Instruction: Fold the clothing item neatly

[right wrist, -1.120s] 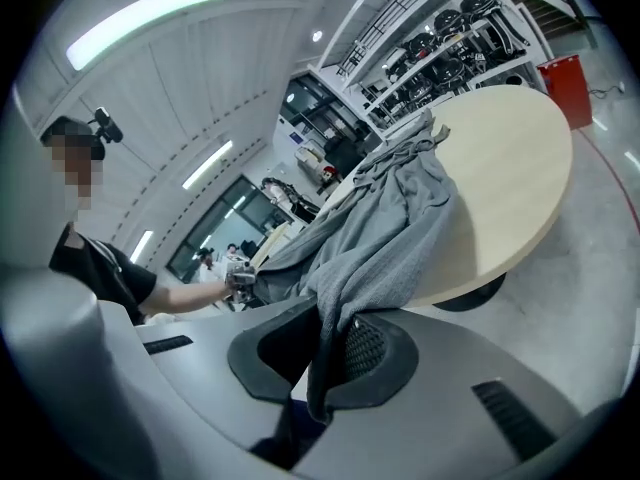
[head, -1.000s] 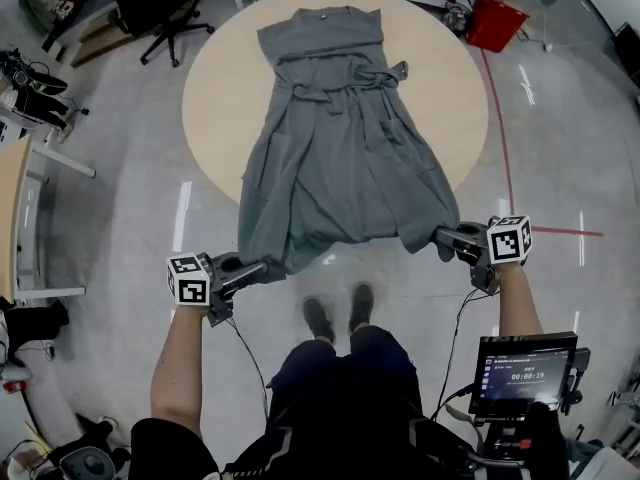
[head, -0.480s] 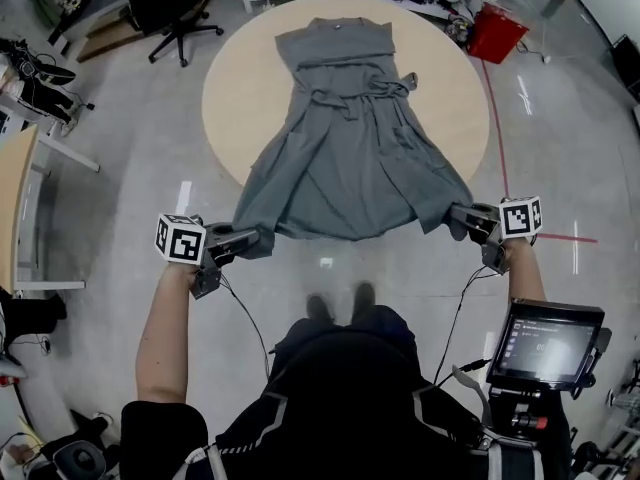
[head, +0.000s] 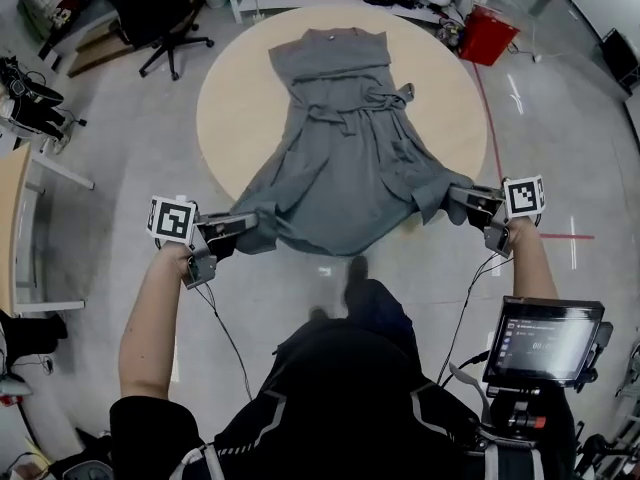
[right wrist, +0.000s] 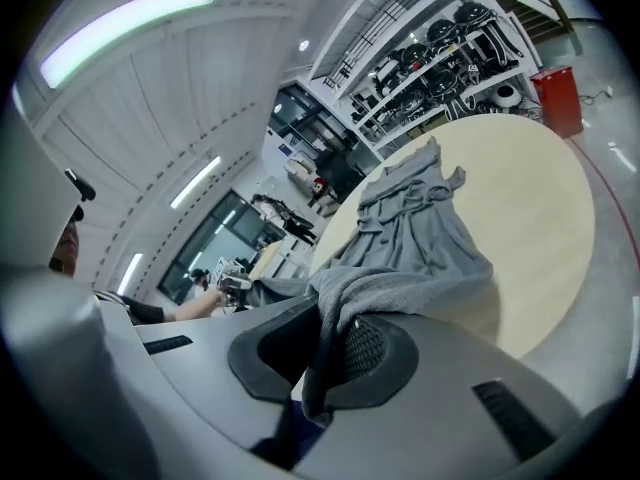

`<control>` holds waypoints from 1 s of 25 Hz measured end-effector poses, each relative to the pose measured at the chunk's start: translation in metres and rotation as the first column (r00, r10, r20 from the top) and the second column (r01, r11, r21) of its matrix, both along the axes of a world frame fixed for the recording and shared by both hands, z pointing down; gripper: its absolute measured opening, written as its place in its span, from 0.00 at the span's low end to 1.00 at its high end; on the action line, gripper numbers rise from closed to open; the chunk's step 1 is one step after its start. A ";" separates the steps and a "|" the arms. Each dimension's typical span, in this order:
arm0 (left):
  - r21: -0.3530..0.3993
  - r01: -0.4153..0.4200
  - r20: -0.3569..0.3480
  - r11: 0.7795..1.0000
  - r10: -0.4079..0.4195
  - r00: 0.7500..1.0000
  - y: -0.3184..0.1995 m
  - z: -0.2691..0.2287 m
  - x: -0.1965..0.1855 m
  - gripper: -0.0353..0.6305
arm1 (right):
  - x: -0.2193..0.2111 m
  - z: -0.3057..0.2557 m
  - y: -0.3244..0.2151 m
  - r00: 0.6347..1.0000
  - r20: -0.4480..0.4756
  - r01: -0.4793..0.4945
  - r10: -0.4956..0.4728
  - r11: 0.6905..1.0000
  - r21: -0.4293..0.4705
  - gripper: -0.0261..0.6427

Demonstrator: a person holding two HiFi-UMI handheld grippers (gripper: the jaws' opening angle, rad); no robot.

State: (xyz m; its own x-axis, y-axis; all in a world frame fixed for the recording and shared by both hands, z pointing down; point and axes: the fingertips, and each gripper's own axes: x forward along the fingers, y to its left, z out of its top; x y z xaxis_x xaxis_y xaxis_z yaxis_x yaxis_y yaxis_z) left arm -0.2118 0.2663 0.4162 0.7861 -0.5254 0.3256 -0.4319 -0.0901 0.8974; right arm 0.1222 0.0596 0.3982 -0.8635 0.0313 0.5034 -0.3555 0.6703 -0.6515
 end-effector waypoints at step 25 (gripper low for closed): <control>-0.099 0.496 -0.193 0.863 -0.506 0.841 -0.397 0.042 -0.297 0.07 | -0.134 0.042 -0.436 0.956 0.159 -0.213 0.248 0.955 -0.209 0.08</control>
State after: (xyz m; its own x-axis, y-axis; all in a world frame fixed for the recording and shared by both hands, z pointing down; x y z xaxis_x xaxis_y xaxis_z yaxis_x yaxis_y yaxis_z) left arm -0.5089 -0.1309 0.4578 0.4706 -0.8550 0.2177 -0.2134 0.1291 0.9684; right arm -0.0116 -0.3761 0.4403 -0.9344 -0.1010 0.3416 -0.3496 0.4438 -0.8251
